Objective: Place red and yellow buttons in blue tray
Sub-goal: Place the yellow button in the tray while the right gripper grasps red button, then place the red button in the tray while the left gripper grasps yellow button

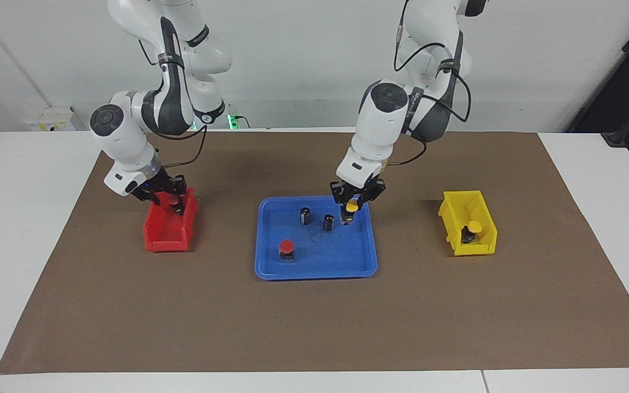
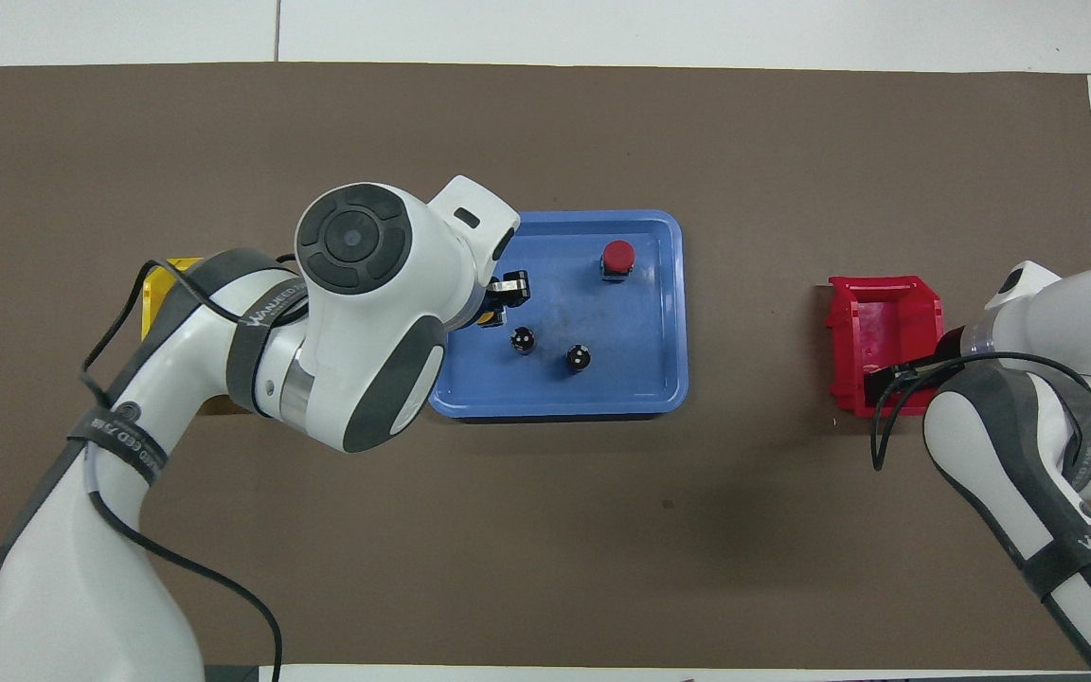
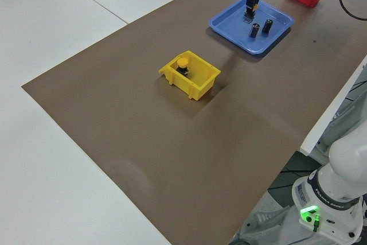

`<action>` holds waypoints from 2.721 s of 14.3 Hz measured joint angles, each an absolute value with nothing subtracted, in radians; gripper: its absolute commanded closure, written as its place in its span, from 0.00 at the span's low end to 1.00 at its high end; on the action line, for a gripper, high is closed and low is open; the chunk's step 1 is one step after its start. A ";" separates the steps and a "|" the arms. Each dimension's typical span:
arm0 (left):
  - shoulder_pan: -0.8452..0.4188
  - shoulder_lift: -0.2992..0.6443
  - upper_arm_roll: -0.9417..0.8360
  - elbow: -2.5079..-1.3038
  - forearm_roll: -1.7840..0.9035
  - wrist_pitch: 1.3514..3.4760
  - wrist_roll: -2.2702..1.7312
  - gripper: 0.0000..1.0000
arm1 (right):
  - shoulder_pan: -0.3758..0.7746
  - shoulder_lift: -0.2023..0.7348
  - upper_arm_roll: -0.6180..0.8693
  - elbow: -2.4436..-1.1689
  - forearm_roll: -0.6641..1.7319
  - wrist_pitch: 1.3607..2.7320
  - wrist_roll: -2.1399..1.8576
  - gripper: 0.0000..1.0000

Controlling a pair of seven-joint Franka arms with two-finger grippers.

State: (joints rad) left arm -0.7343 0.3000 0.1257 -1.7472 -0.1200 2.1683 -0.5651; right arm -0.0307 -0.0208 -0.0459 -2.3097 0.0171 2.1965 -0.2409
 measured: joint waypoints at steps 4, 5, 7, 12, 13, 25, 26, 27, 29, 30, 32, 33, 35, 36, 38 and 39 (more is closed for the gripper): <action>-0.728 0.451 0.134 -1.607 -0.124 2.188 -0.524 0.99 | -0.031 -0.028 -0.044 -2.328 0.017 2.208 -0.241 0.43; -0.727 0.482 0.135 -1.572 -0.124 2.183 -0.522 0.99 | -0.030 -0.030 -0.043 -2.330 0.017 2.208 -0.241 0.49; -0.732 0.522 0.132 -1.535 -0.125 2.171 -0.521 0.98 | -0.030 -0.031 -0.042 -2.331 0.017 2.208 -0.241 0.57; -0.739 0.571 0.132 -1.471 -0.125 2.134 -0.521 0.85 | -0.025 -0.031 -0.036 -2.329 0.017 2.210 -0.241 0.95; -0.739 0.573 0.132 -1.467 -0.125 2.133 -0.520 0.56 | -0.019 -0.031 -0.036 -2.321 0.017 2.208 -0.241 0.95; -0.730 0.569 0.157 -1.352 -0.133 1.998 -0.515 0.00 | 0.140 0.115 -0.028 -1.695 0.019 1.734 -0.050 0.98; -0.707 0.549 0.162 -1.334 -0.139 1.963 -0.515 0.00 | 0.163 0.134 -0.025 -1.656 0.022 1.724 -0.011 1.00; -0.673 0.520 0.166 -1.330 -0.140 1.913 -0.510 0.00 | 0.181 0.153 -0.023 -1.625 0.037 1.721 0.025 1.00; -0.592 0.457 0.172 -1.342 -0.138 1.800 -0.426 0.00 | 0.214 0.197 -0.022 -1.556 0.063 1.708 0.100 1.00; -0.549 0.427 0.175 -1.363 -0.138 1.759 -0.350 0.00 | 0.244 0.230 -0.021 -1.503 0.066 1.688 0.155 1.00; -0.459 0.363 0.177 -1.445 -0.137 1.736 -0.216 0.00 | 0.324 0.327 -0.019 -1.361 0.067 1.661 0.289 1.00; -0.421 0.332 0.178 -1.502 -0.136 1.746 -0.172 0.00 | 0.362 0.383 -0.019 -1.291 0.067 1.652 0.353 1.00; -0.365 0.279 0.179 -1.628 -0.134 1.817 -0.091 0.00 | 0.417 0.497 -0.019 -1.172 0.067 1.650 0.473 1.00; -0.344 0.259 0.179 -1.684 -0.133 1.858 -0.050 0.00 | 0.435 0.550 -0.019 -1.126 0.066 1.652 0.518 1.00; -0.298 0.235 0.179 -1.758 -0.133 1.903 0.032 0.00 | 0.457 0.639 -0.020 -1.057 0.066 1.677 0.605 0.99; -0.277 0.229 0.179 -1.777 -0.133 1.914 0.060 0.00 | 0.464 0.671 -0.020 -1.034 0.066 1.692 0.637 0.99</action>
State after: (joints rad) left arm -0.2772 0.2286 0.1786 -1.7765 -0.1327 1.9144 0.0596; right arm 0.4642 0.6705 -0.0199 -1.0337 0.0665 1.6916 0.6368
